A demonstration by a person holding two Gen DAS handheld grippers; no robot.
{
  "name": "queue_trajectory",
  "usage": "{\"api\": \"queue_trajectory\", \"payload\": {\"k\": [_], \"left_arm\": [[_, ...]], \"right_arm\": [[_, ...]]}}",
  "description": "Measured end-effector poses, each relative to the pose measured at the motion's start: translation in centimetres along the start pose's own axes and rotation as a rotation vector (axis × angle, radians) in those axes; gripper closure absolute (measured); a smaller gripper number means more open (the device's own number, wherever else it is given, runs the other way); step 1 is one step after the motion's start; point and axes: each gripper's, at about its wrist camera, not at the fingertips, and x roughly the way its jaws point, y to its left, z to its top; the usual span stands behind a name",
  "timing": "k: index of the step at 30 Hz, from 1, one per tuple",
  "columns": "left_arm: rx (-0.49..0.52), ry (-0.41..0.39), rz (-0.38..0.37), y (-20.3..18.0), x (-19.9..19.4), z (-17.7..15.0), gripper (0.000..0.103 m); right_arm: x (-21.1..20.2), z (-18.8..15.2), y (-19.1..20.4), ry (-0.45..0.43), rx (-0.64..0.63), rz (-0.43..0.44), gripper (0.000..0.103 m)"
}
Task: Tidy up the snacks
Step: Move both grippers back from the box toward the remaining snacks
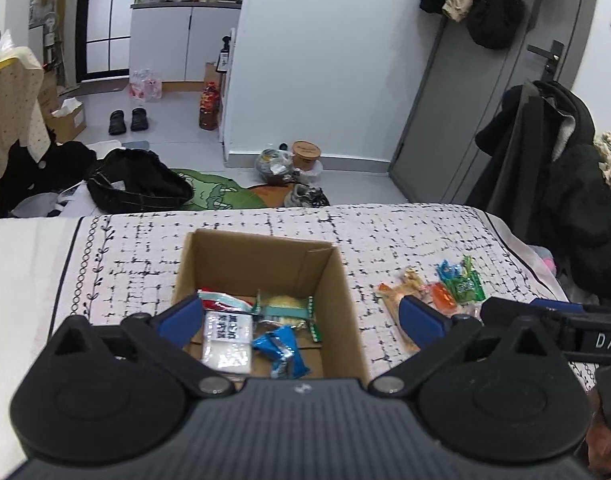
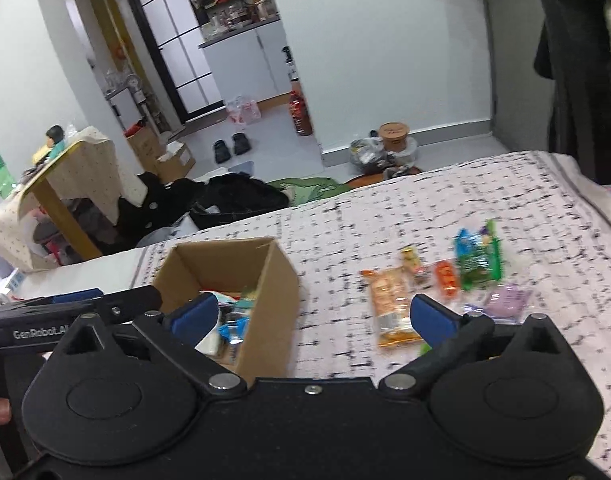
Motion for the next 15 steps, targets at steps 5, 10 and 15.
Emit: {"api": "queue_trajectory", "payload": {"k": [5,10,15], "left_arm": [[0.010,0.006,-0.011,-1.1,0.2,-0.1,0.000],[0.045,0.006,-0.018,-2.1,0.2,0.1,0.000],[0.092,0.004,-0.023,-3.4,0.4,0.6,0.000]], "right_arm": [[-1.4,0.1,-1.3,-0.019,0.002,-0.022,0.000],[-2.7,-0.1,-2.3,-0.036,-0.016,-0.057,0.000],[-3.4,-0.3,-3.6,-0.030,-0.003,-0.086,0.000]]}}
